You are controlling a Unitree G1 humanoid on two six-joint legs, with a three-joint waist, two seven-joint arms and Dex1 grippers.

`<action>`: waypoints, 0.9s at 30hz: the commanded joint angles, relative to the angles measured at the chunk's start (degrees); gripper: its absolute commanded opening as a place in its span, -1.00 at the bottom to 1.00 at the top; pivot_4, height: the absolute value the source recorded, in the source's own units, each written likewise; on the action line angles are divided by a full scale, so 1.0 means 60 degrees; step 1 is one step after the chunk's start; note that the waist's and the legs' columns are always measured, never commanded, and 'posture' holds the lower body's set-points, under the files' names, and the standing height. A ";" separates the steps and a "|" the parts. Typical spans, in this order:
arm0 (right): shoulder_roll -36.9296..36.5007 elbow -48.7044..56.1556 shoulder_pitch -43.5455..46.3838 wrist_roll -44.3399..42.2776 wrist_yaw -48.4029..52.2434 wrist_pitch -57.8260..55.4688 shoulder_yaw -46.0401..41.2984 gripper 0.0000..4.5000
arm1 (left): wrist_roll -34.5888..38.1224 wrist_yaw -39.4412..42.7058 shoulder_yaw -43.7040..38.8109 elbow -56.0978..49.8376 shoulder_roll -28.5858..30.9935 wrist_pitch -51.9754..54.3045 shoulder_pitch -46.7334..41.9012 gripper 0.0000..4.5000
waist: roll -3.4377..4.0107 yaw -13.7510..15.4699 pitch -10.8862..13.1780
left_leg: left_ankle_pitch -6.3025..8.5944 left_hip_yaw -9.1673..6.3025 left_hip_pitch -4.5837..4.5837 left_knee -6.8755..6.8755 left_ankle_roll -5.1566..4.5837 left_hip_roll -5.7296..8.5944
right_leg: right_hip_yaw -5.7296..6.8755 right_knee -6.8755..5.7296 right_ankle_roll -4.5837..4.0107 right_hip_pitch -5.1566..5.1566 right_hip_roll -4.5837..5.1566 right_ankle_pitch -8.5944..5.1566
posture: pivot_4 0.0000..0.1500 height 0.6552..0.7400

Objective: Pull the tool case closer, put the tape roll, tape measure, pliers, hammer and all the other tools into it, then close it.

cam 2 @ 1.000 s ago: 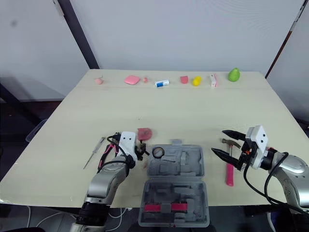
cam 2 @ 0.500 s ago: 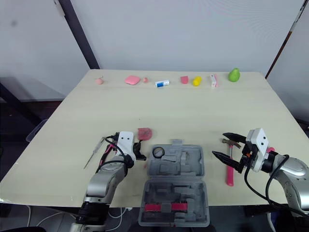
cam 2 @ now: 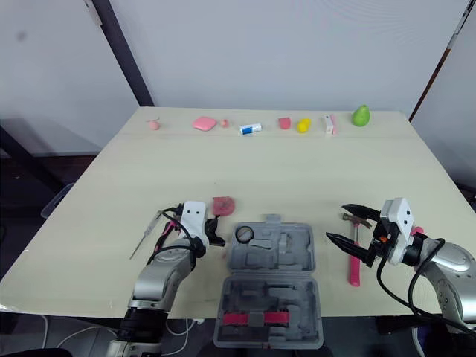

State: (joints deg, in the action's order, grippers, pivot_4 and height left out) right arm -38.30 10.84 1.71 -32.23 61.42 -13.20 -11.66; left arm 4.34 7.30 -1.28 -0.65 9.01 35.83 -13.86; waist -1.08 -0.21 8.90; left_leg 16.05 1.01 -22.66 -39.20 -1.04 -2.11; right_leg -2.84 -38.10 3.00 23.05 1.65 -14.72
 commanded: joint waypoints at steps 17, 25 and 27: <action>0.0014 0.0319 -0.0047 -0.0234 0.0488 0.0256 -0.0032 1.00 | 0.0031 0.0358 0.0029 0.0159 0.0135 -0.0212 0.0172 -0.91 | 0.0007 -0.0001 -0.0004 | 0.0000 -0.0001 0.0006 -0.0003 0.0000 0.0000 | -0.0001 0.0001 0.0002 -0.0006 0.0000 0.0001 | 1.00 1.00; 0.0056 0.0342 -0.0129 -0.0160 0.0463 0.0289 -0.0057 1.00 | 0.0162 0.0727 0.0032 -0.0599 0.0382 -0.0011 0.0654 -0.91 | 0.0007 -0.0038 -0.0004 | 0.0001 0.0000 0.0003 0.0000 -0.0001 -0.0002 | -0.0001 0.0009 0.0002 -0.0006 0.0001 0.0001 | 1.00 1.00; 0.0043 0.0317 -0.0128 -0.0133 0.0465 0.0306 -0.0067 1.00 | 0.0241 0.0838 0.0036 -0.0983 0.0432 0.0178 0.0877 -0.91 | 0.0007 -0.0056 -0.0004 | 0.0001 0.0000 0.0003 0.0001 -0.0001 -0.0002 | -0.0002 0.0011 0.0002 -0.0006 0.0002 0.0001 | 1.00 1.00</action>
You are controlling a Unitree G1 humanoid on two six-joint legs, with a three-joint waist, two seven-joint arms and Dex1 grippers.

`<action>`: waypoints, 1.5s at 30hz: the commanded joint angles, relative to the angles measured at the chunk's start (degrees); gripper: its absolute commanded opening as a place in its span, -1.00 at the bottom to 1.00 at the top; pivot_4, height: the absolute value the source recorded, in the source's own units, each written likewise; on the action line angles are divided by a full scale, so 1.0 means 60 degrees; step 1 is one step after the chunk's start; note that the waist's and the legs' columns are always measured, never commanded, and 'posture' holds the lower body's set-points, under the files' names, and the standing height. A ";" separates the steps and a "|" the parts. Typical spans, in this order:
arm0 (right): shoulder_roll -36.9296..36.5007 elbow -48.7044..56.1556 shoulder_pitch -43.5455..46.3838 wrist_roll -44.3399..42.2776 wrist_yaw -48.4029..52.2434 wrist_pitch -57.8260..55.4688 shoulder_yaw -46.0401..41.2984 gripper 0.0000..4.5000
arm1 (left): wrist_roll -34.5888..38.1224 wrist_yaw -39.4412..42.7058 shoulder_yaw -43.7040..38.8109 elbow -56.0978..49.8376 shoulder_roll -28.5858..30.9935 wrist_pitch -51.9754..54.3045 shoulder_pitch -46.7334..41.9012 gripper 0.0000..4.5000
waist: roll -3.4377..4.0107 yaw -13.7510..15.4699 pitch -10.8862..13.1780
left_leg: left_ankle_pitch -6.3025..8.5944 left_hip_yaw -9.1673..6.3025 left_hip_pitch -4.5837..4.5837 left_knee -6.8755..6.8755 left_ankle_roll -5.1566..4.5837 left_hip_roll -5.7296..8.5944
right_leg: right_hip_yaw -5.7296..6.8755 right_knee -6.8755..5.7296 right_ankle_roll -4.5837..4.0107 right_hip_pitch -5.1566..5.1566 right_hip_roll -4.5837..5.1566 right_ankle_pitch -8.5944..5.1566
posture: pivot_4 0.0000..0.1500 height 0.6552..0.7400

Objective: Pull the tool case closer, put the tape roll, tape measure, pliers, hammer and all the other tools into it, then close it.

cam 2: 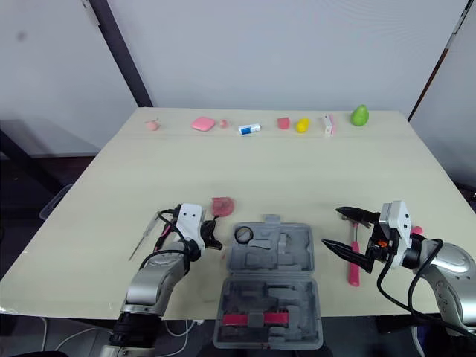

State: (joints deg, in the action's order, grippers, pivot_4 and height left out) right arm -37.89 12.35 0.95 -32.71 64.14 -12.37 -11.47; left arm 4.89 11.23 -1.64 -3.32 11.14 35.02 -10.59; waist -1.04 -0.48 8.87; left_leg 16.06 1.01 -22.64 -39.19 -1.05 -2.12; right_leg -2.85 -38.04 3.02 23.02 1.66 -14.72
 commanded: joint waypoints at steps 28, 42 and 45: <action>-0.0045 -0.0132 -0.0016 0.0206 0.0102 0.0308 -0.0030 1.00 | -0.0077 -0.0011 0.0267 -0.0381 0.0086 -0.0333 0.0139 -0.24 | -0.0001 -0.0015 0.0002 | 0.0000 0.0000 0.0000 0.0001 0.0000 -0.0001 | 0.0000 0.0000 -0.0001 0.0001 -0.0001 0.0000 | 1.00 1.00; -0.0006 -0.0192 -0.0030 0.0340 0.0050 0.0440 0.0020 1.00 | -0.0047 0.0049 0.0231 0.0800 0.0015 -0.1078 -0.0431 -0.98 | -0.0002 -0.0008 0.0002 | 0.0000 -0.0002 -0.0005 0.0002 0.0000 0.0000 | 0.0004 0.0003 0.0000 0.0001 -0.0001 0.0000 | 1.00 1.00; 0.0016 -0.0156 -0.0066 0.0343 0.0033 0.0441 0.0025 1.00 | -0.0039 0.0111 0.0247 0.0759 0.0027 -0.1120 -0.0345 -0.98 | -0.0002 -0.0008 0.0002 | 0.0000 -0.0002 -0.0005 0.0001 0.0000 -0.0001 | 0.0004 0.0003 0.0000 0.0001 -0.0001 0.0000 | 1.00 1.00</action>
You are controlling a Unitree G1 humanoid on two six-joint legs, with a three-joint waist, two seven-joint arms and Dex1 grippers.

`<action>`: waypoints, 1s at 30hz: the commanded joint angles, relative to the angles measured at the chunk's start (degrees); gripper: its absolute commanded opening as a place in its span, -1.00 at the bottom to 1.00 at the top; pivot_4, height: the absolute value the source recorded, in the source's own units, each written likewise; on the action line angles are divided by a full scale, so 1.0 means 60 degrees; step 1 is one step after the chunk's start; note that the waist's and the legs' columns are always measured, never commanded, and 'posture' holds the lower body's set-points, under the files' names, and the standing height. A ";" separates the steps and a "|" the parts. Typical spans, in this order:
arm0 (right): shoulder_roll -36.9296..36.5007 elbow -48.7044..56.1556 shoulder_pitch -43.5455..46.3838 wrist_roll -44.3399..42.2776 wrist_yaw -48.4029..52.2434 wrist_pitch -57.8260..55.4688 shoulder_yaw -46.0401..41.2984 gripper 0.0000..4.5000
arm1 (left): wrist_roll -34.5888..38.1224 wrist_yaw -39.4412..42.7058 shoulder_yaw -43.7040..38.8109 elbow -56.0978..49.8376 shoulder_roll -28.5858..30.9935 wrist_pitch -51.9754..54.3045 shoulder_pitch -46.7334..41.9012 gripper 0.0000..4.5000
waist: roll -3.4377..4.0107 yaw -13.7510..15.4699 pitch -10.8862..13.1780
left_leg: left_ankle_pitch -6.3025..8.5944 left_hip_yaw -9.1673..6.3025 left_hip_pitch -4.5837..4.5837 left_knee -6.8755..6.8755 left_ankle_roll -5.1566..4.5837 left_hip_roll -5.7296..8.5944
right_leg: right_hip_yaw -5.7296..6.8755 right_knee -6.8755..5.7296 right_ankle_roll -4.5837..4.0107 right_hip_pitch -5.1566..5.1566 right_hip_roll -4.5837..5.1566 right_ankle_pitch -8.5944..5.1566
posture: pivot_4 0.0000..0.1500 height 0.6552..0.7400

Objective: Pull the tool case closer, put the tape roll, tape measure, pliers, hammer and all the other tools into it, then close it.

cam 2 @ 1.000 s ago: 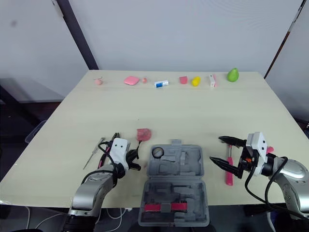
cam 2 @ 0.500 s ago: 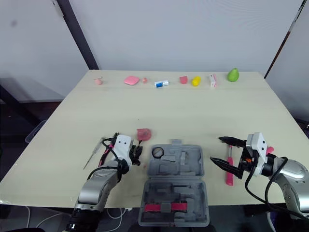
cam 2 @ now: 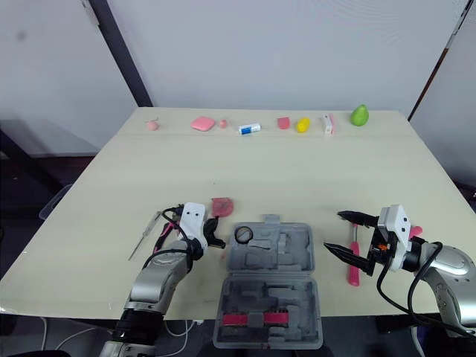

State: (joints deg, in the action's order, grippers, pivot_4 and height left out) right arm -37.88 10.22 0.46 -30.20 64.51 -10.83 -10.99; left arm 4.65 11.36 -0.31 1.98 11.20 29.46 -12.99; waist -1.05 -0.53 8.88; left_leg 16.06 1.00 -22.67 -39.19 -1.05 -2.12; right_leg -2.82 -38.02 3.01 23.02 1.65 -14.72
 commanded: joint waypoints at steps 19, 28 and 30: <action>0.0137 0.0060 0.0067 0.0051 -0.0022 0.0397 0.0118 1.00 | 0.0059 0.2488 0.0377 -0.1067 0.2001 -0.0772 0.1020 -0.98 | 0.0003 -0.0023 0.0002 | 0.0000 0.0004 0.0001 0.0003 0.0000 -0.0004 | -0.0002 0.0001 -0.0002 0.0002 0.0001 -0.0001 | 1.00 1.00; -0.0099 0.0322 0.0028 -0.0074 0.0227 0.0233 0.0138 1.00 | 0.0471 0.3352 0.0308 -0.2949 0.2878 -0.0091 0.2323 -0.98 | 0.0006 -0.0019 0.0005 | 0.0001 0.0003 0.0000 0.0007 0.0000 -0.0018 | 0.0001 0.0001 -0.0002 0.0005 0.0010 -0.0002 | 1.00 1.00; -0.0221 0.0485 0.0034 -0.0154 0.0370 0.0134 0.0184 1.00 | 0.0552 0.3477 0.0238 -0.3415 0.3067 0.0063 0.2719 -0.98 | 0.0007 -0.0020 0.0006 | 0.0001 0.0007 0.0000 0.0007 -0.0001 -0.0019 | -0.0001 0.0003 -0.0002 0.0005 0.0013 -0.0002 | 1.00 1.00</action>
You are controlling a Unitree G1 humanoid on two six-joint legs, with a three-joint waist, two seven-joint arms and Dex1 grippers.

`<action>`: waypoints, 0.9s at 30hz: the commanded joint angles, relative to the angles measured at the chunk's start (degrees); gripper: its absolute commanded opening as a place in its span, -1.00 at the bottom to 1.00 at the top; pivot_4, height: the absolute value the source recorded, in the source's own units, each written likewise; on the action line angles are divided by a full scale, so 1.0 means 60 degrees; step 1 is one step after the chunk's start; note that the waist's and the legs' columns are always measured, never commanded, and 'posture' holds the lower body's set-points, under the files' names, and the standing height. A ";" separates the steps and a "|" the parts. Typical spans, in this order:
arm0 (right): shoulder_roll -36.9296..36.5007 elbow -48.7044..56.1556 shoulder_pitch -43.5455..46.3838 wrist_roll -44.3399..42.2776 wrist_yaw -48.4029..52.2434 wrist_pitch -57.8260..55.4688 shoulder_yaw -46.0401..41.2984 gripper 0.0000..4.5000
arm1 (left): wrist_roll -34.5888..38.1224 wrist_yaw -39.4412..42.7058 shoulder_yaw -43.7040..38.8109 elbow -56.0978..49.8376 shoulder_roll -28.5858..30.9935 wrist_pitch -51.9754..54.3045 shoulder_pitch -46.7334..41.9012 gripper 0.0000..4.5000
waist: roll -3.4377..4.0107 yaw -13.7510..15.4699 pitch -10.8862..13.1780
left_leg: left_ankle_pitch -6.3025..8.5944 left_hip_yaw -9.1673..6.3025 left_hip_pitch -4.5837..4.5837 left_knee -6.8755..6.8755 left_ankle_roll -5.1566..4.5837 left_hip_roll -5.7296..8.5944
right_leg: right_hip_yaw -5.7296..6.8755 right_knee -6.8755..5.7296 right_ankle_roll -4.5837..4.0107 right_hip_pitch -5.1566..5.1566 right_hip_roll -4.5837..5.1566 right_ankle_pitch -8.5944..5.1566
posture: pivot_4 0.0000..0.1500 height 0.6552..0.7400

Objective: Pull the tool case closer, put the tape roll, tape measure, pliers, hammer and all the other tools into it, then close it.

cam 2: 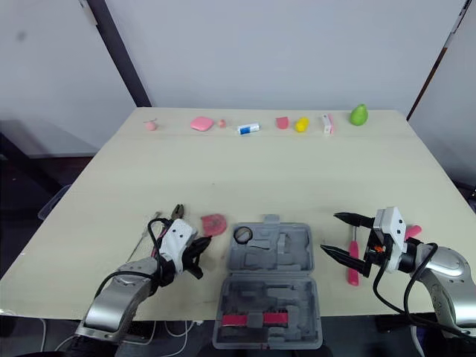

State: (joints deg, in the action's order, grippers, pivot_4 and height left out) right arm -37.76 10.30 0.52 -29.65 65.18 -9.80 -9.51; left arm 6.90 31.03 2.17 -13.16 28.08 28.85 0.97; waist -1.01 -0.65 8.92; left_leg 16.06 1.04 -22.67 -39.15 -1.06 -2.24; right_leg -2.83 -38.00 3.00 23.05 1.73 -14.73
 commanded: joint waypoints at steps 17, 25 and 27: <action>-0.0766 0.1897 0.0403 -0.0871 0.0622 -0.1268 0.0589 1.00 | 0.0804 0.1044 -0.1006 -0.2654 0.1420 0.0312 0.2934 -0.98 | -0.0002 0.0005 0.0007 | 0.0001 0.0006 0.0000 0.0005 -0.0003 -0.0012 | 0.0014 0.0007 -0.0017 0.0005 0.0023 -0.0012 | 1.00 1.00; -0.0844 0.1744 0.0384 -0.0796 0.0745 -0.1110 0.0598 1.00 | 0.0980 0.1282 -0.0772 -0.2677 0.1393 0.0314 0.2922 -0.98 | -0.0002 0.0003 0.0007 | 0.0001 0.0007 0.0001 0.0005 -0.0003 -0.0008 | 0.0015 0.0007 -0.0024 0.0005 0.0021 -0.0016 | 1.00 1.00; -0.0829 0.1658 0.0338 -0.0752 0.0786 -0.1015 0.0575 1.00 | 0.1008 0.1331 -0.0774 -0.2698 0.1412 0.0328 0.2930 -0.98 | -0.0002 0.0003 0.0007 | 0.0002 0.0007 0.0000 0.0005 -0.0003 -0.0008 | 0.0016 0.0007 -0.0022 0.0005 0.0020 -0.0015 | 1.00 1.00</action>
State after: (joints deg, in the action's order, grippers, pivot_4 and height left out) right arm -42.41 19.66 2.58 -33.72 69.41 -17.10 -5.22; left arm 11.95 38.60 -2.08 -27.24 36.20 31.24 18.33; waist -1.02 -0.63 8.96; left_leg 16.07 1.08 -22.67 -39.12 -1.07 -2.29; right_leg -2.73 -37.96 2.87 23.08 1.85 -14.81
